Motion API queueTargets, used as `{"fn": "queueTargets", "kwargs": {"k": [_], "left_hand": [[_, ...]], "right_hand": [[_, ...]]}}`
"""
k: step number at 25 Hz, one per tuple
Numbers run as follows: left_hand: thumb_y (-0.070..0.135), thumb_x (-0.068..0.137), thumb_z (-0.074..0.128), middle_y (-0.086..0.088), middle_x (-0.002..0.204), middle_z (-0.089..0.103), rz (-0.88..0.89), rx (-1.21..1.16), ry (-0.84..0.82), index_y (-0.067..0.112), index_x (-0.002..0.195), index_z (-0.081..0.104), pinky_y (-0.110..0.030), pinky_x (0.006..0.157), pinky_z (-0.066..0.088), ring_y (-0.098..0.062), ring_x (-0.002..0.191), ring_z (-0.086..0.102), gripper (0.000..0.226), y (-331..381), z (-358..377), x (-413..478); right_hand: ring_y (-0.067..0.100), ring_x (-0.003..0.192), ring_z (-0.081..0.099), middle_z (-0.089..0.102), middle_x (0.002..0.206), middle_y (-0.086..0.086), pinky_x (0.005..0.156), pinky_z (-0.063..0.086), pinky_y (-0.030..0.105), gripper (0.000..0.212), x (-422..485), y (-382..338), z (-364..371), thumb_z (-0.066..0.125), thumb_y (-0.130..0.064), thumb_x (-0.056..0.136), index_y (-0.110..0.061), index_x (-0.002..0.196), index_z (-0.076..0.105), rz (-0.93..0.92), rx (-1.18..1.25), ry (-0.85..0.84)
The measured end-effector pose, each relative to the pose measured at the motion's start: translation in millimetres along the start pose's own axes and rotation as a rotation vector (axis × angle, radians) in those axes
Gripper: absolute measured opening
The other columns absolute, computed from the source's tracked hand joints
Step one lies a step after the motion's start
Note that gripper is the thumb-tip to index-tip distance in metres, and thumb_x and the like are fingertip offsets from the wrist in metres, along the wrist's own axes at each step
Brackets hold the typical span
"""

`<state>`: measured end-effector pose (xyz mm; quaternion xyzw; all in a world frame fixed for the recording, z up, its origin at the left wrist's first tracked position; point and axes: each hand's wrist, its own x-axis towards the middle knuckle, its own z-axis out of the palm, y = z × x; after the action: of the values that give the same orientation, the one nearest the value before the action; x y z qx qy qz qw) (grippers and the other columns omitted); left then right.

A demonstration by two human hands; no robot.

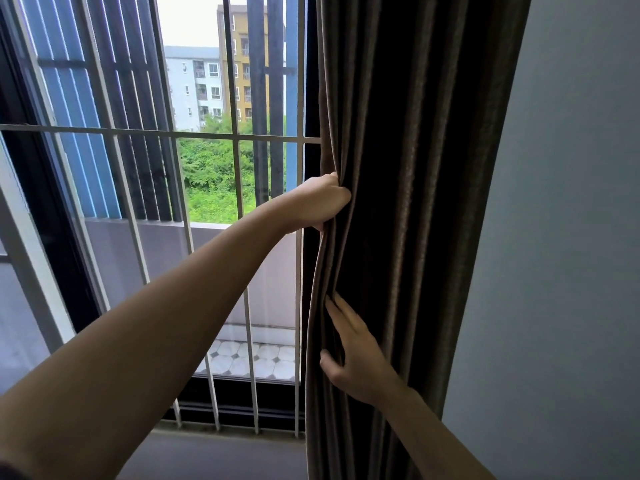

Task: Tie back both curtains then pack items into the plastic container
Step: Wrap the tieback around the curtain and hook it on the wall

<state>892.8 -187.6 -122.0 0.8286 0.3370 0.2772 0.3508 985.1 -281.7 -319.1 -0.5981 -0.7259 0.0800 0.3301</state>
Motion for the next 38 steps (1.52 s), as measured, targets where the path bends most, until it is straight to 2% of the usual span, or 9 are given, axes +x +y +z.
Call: {"fn": "queueTargets", "kwargs": {"k": [4,6,9,12,18,24,31,35,38], "left_hand": [[0.029,0.083,0.055,0.002,0.078,0.056,0.049,-0.015,-0.034,0.017,0.087,0.054,-0.020,0.054,0.046,-0.005,0.063,0.061,0.013,4,8,-1],[0.039,0.089,0.051,0.000,0.088,0.057,0.090,0.200,0.007,0.011,0.104,0.055,-0.019,0.059,0.045,-0.011,0.075,0.060,0.031,3,11,4],[0.029,0.093,0.038,0.000,0.080,0.050,0.109,0.339,0.115,0.012,0.092,0.047,-0.022,0.053,0.035,-0.010,0.066,0.048,0.019,-4,11,9],[0.026,0.093,0.035,-0.003,0.084,0.054,0.096,0.315,0.128,0.011,0.096,0.047,-0.027,0.058,0.037,-0.015,0.072,0.052,0.020,-8,13,9],[0.027,0.092,0.035,-0.009,0.100,0.057,0.082,0.329,0.145,0.010,0.105,0.048,-0.033,0.072,0.044,-0.025,0.087,0.056,0.025,-9,15,11],[0.025,0.093,0.036,-0.007,0.093,0.057,0.093,0.277,0.119,0.010,0.102,0.047,-0.029,0.064,0.042,-0.019,0.079,0.054,0.020,-10,13,10],[0.019,0.093,0.035,0.000,0.073,0.049,0.091,0.260,0.137,0.013,0.083,0.040,-0.027,0.052,0.032,-0.013,0.060,0.045,0.013,-7,15,9],[0.019,0.093,0.034,-0.002,0.081,0.052,0.087,0.256,0.146,0.011,0.097,0.043,-0.025,0.054,0.036,-0.013,0.065,0.048,0.013,-4,20,9],[0.020,0.094,0.034,-0.008,0.107,0.057,0.099,0.215,0.132,0.006,0.119,0.045,-0.026,0.069,0.039,-0.021,0.091,0.055,0.031,0,24,9]], "right_hand": [[-0.012,0.133,-0.002,-0.005,0.144,-0.030,0.103,-0.003,0.001,0.079,-4,2,5,0.057,-0.027,0.089,-0.025,0.150,0.008,-0.005,-0.005,0.001],[-0.010,0.133,0.000,0.001,0.147,-0.027,0.114,0.000,0.016,0.076,-4,5,-3,0.056,-0.032,0.087,-0.025,0.150,0.015,-0.018,-0.119,0.003],[0.008,0.140,0.017,0.030,0.151,-0.008,0.119,0.012,0.046,0.056,1,12,-22,0.058,-0.037,0.079,-0.027,0.133,0.046,-0.103,-0.346,0.271],[0.022,0.141,0.023,0.023,0.154,0.007,0.114,0.019,0.039,0.044,20,1,-53,0.065,-0.026,0.081,-0.022,0.123,0.053,-0.056,-0.194,0.535],[0.033,0.143,0.008,0.005,0.155,0.018,0.116,0.016,0.039,0.053,68,-18,-97,0.065,-0.018,0.083,-0.018,0.133,0.049,0.059,-0.257,0.684],[0.024,0.134,0.036,0.026,0.151,0.011,0.103,0.028,0.019,0.066,68,-8,-93,0.057,-0.015,0.089,-0.009,0.147,0.026,0.089,-0.164,0.338],[0.010,0.142,0.020,0.007,0.157,-0.010,0.104,0.012,0.005,0.071,5,15,-37,0.048,-0.009,0.092,-0.025,0.150,0.011,0.098,-0.007,0.023],[0.004,0.140,0.018,-0.003,0.157,-0.014,0.090,0.009,-0.008,0.070,-8,21,-18,0.047,-0.015,0.094,-0.023,0.151,0.007,0.097,-0.064,-0.009],[-0.005,0.138,0.004,-0.007,0.149,-0.023,0.093,0.004,-0.008,0.069,-12,20,-9,0.045,-0.012,0.094,-0.020,0.151,0.007,0.074,-0.074,-0.024]]}}
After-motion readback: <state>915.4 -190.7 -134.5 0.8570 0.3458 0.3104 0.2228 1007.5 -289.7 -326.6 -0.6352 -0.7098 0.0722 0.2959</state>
